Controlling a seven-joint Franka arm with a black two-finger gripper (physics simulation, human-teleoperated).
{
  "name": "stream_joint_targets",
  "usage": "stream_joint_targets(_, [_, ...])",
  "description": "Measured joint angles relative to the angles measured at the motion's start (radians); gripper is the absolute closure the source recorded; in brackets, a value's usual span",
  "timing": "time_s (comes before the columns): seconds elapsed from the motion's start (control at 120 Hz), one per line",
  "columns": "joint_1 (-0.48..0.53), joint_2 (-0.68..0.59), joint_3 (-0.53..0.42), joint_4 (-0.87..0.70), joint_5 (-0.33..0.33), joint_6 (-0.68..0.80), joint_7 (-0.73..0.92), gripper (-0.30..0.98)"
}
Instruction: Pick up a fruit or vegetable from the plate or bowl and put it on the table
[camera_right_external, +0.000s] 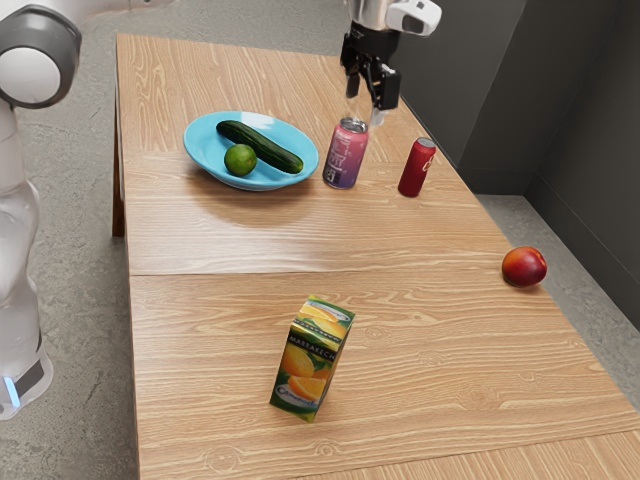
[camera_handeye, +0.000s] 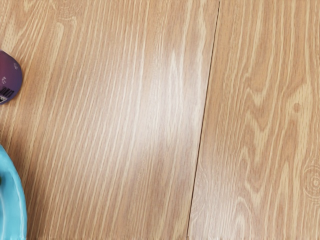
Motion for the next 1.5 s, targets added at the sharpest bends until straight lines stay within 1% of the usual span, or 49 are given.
stream_joint_targets(0.333, [-0.079, 0.008, 0.001, 0.012, 0.006, -0.081, -0.002, 0.00])
stream_joint_targets(0.408, [-0.092, 0.006, 0.001, 0.011, 0.049, -0.105, 0.024, 0.00])
stream_joint_targets(0.475, [-0.097, 0.006, 0.002, 0.009, 0.072, -0.121, 0.076, 0.00])
stream_joint_targets(0.517, [-0.106, 0.004, 0.014, 0.009, 0.068, -0.129, 0.118, 0.00])
stream_joint_targets(0.583, [-0.105, 0.005, 0.028, 0.010, 0.039, -0.144, 0.220, 0.00])
stream_joint_targets(0.7, [-0.063, 0.040, 0.032, 0.010, 0.002, -0.178, 0.436, 0.00])
stream_joint_targets(0.858, [-0.004, 0.058, 0.032, 0.012, -0.039, -0.276, 0.681, 0.00])
stream_joint_targets(0.967, [0.033, 0.066, 0.033, 0.034, -0.062, -0.314, 0.816, 0.00])
stream_joint_targets(1.075, [0.053, 0.055, 0.031, 0.050, -0.085, -0.313, 0.930, 0.00])
stream_joint_targets(1.183, [0.060, 0.044, 0.026, 0.046, -0.083, -0.295, 1.024, 0.00])
stream_joint_targets(1.283, [0.044, 0.001, 0.030, -0.028, -0.058, -0.279, 1.111, 0.00])
stream_joint_targets(1.342, [0.024, -0.081, 0.033, -0.138, -0.036, -0.243, 1.162, 0.00])
stream_joint_targets(1.375, [0.008, -0.122, 0.054, -0.195, -0.024, -0.216, 1.190, 0.00])
stream_joint_targets(1.467, [0.020, -0.195, 0.103, -0.350, -0.004, -0.120, 1.262, 0.00])
stream_joint_targets(1.5, [0.017, -0.222, 0.133, -0.408, 0.000, -0.077, 1.286, 0.00])
